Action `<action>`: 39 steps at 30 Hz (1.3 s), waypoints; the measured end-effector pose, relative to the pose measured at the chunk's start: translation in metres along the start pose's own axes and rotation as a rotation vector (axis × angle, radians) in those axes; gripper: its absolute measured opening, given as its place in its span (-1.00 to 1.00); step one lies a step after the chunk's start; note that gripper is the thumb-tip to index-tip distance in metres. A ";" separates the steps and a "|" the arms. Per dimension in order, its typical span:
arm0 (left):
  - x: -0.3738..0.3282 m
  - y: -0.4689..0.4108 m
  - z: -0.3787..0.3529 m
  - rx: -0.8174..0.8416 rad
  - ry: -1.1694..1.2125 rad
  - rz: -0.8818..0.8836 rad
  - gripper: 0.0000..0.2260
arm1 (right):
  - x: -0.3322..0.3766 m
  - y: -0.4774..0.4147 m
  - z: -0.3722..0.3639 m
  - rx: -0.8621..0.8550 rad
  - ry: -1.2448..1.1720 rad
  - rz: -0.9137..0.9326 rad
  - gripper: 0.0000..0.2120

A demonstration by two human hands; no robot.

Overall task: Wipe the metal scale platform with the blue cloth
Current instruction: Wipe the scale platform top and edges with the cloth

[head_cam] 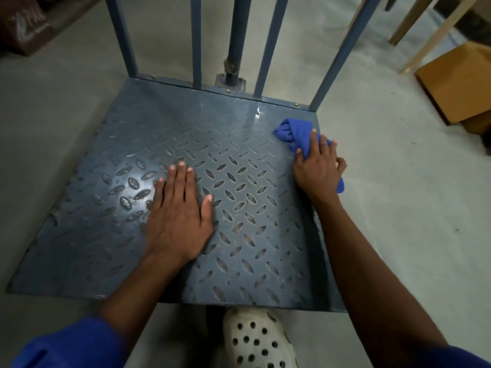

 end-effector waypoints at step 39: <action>0.061 0.011 0.022 -0.061 -0.047 0.170 -0.10 | 0.329 0.066 0.001 0.186 -0.498 0.535 -0.41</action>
Point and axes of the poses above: each hand's wrist, its own y-axis away from the middle knuckle, its own z-axis out of the back of the hand, x = y × z, the point moved 9 cm from there along -y, towards the middle knuckle, and after that the axes turned 11 degrees about -x, right-handed, at the moved point
